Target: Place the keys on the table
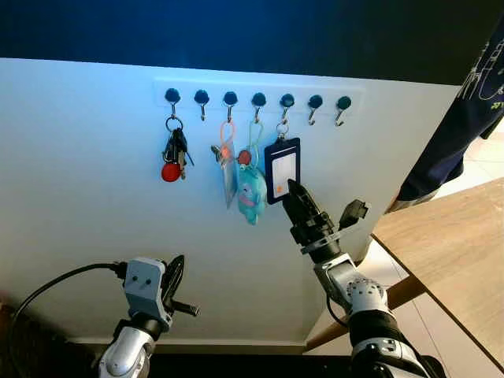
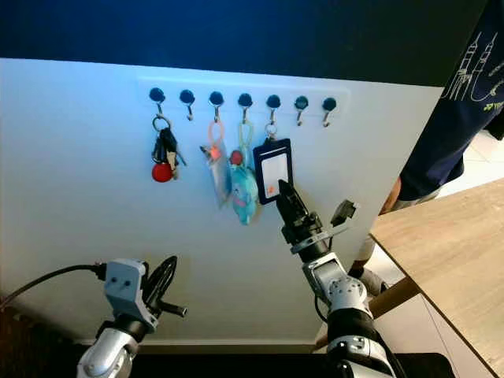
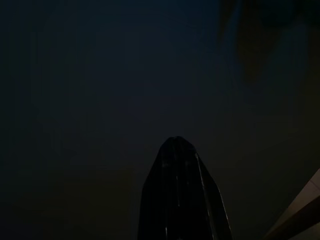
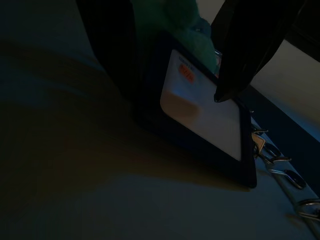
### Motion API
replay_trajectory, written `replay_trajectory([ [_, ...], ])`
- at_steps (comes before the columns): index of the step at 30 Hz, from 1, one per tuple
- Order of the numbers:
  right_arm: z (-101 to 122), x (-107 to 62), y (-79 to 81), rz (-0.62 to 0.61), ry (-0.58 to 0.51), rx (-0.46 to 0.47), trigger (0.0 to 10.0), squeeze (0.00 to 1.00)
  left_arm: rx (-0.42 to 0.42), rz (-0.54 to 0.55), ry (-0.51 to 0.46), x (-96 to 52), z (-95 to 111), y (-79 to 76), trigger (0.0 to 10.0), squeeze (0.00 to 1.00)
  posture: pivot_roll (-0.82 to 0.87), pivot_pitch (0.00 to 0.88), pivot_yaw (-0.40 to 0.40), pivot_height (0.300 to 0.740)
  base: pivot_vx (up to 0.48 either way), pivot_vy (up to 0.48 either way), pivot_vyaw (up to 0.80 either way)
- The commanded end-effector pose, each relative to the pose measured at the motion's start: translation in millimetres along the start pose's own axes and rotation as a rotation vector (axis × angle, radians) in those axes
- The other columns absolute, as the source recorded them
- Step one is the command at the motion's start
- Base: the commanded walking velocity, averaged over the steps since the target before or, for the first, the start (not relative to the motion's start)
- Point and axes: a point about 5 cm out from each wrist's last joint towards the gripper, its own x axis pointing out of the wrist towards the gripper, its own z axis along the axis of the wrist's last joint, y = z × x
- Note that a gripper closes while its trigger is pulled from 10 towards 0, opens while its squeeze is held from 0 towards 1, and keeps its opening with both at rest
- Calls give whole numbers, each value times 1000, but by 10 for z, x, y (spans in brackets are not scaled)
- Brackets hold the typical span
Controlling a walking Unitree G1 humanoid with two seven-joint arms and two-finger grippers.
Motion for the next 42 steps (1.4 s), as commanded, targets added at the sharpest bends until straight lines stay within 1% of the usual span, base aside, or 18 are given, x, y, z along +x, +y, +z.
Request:
replay_trajectory([
  [1, 29, 16, 29, 29, -21, 20, 10000, 0, 0, -2, 8, -10, -8, -24, 10000, 0, 139, 70, -83, 740, 0, 0, 0],
  [2, 29, 20, 40, 40, -23, 30, 3373, 0, 2, -1, 9, -10, -9, -22, 10000, 0, 140, 69, -83, 740, 0, 0, 0],
  [3, 29, 20, 40, 40, -23, 30, 3373, 0, 2, -1, 9, -10, -9, -22, 10000, 0, 140, 69, -83, 740, 0, 0, 0],
  [4, 26, 25, 58, 56, -23, 40, 0, 0, 5, 2, 9, -9, -9, -20, 10000, 0, 140, 70, -84, 740, 0, 0, 0],
  [6, 25, 26, 62, 59, -22, 41, 0, 0, 6, 2, 9, -8, -9, -19, 10000, 0, 140, 70, -84, 740, 0, 0, 0],
  [7, 23, 27, 58, 51, -21, 31, 9059, 0, 7, 3, 9, -10, -9, -19, 10000, 0, 140, 71, -84, 740, 0, 0, 0],
  [8, 21, 28, 57, 48, -20, 28, 10000, 0, 8, 5, 9, -12, -9, -18, 10000, 0, 141, 70, -85, 740, 0, 0, 0],
  [15, 17, 33, 56, 49, -21, 32, 10000, 0, 17, 13, 8, -15, -9, -3, 10000, 0, 142, 71, -85, 740, 0, 0, 0],
  [17, 18, 45, 80, 71, -27, 55, 0, 0, 21, 19, 7, -16, -6, 9, 10000, 0, 142, 71, -85, 740, 0, 0, 0],
  [19, 19, 47, 85, 75, -27, 58, 0, 0, 22, 20, 7, -17, -4, 10, 10000, 0, 142, 71, -85, 740, 0, 0, 0],
  [20, 21, 49, 86, 72, -26, 53, 7882, 0, 23, 20, 6, -16, -2, 9, 10000, 0, 141, 70, -85, 740, 0, 0, 0],
  [21, 23, 50, 86, 70, -25, 50, 10000, 0, 24, 22, 5, -15, -1, 8, 10000, 0, 141, 70, -85, 740, 0, 0, 0],
  [33, 31, 42, 105, 97, -38, 80, 10000, 0, 38, 33, 1, -6, 3, 21, 10000, 0, 143, 65, -86, 740, 0, 0, 0],
  [35, 34, 26, 117, 117, -45, 102, 3176, 0, 41, 36, -1, -7, 6, 26, 10000, 0, 145, 63, -85, 740, 0, 0, 0],
  [39, 30, 15, 124, 129, -45, 117, 1490, 0, 43, 37, -2, -10, 7, 29, 10000, 0, 145, 63, -85, 740, 0, 0, 0],
  [40, 30, 15, 124, 129, -45, 117, 1490, 0, 43, 37, -2, -10, 7, 29, 10000, 0, 145, 63, -85, 740, 0, 0, 0],
  [41, 20, -4, 128, 133, -40, 117, 5882, 0, 45, 38, -2, -16, 6, 29, 10000, 0, 145, 65, -84, 740, 0, 0, 0],
  [42, 17, -11, 126, 130, -38, 114, 5882, 0, 46, 39, -2, -18, 6, 28, 10000, 0, 145, 65, -84, 740, 0, 0, 0],
])
